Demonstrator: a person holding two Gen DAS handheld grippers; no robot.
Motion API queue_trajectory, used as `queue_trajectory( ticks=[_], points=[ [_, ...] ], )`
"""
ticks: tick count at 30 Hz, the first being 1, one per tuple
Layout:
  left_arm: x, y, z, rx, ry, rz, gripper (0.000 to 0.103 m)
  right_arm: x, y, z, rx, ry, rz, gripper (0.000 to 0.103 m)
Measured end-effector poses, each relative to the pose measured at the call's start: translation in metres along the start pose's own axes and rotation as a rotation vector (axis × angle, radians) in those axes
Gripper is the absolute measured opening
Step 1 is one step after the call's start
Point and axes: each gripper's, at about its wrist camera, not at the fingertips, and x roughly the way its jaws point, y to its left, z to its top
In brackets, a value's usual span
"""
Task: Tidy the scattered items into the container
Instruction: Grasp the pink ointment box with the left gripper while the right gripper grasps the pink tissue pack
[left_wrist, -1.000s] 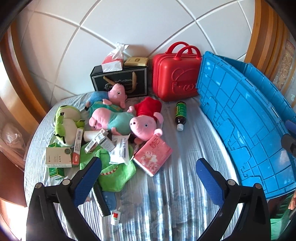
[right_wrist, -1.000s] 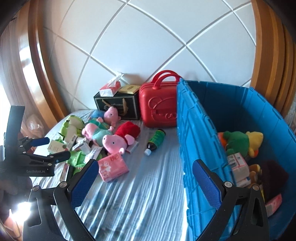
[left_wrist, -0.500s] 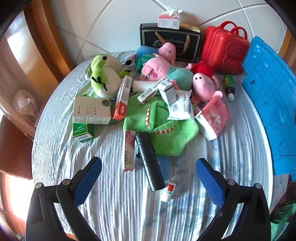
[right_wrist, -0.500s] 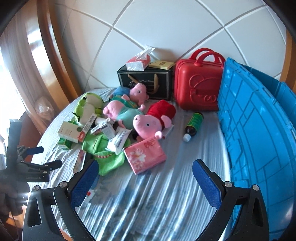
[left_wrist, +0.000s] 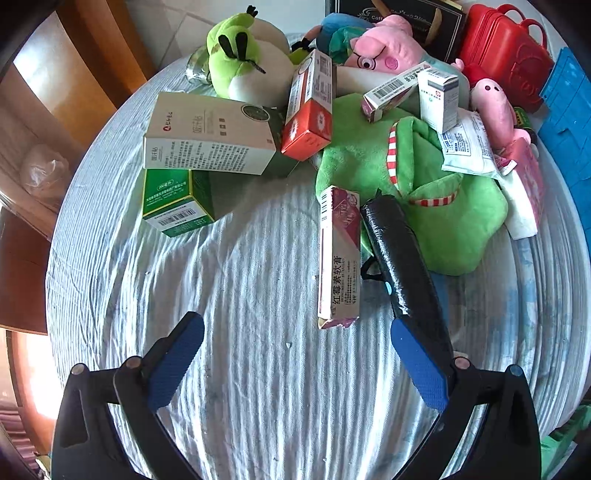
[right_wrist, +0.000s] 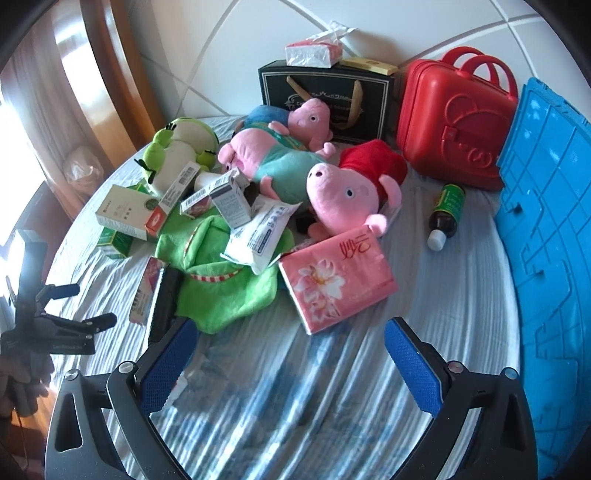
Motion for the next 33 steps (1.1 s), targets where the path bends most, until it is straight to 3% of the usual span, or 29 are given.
queue_trajectory(
  ticks=[4,7,10,12,14,16,17,29,33],
  points=[
    [0.022,-0.005,0.007,0.029,-0.009,-0.021,0.103,0.03,-0.002,-0.003,0.008,0.034,-0.014,0.103],
    [0.04,-0.01,0.013,0.053,-0.004,-0.015,0.096,0.049,-0.005,-0.003,0.015,0.049,-0.032,0.103],
    [0.053,-0.017,0.017,0.083,0.001,-0.016,0.082,0.067,-0.011,0.0,0.011,0.066,-0.074,0.103],
    [0.059,-0.022,0.017,0.11,0.001,-0.014,0.067,0.078,-0.017,0.003,0.016,0.074,-0.088,0.103],
    [0.06,-0.022,0.018,0.107,-0.013,-0.04,0.061,0.088,-0.023,0.007,0.022,0.078,-0.092,0.103],
    [0.058,-0.024,0.018,0.112,-0.023,-0.069,0.045,0.098,-0.028,0.012,0.019,0.085,-0.101,0.103],
    [0.057,-0.024,0.017,0.111,-0.025,-0.083,0.029,0.102,-0.03,0.014,0.019,0.086,-0.101,0.103],
    [0.042,-0.018,0.007,0.061,-0.045,-0.165,0.029,0.129,-0.037,0.028,-0.01,0.117,-0.081,0.103],
    [0.034,-0.017,0.006,0.045,-0.056,-0.173,0.029,0.121,-0.047,0.029,0.1,0.122,-0.061,0.103]
  ],
)
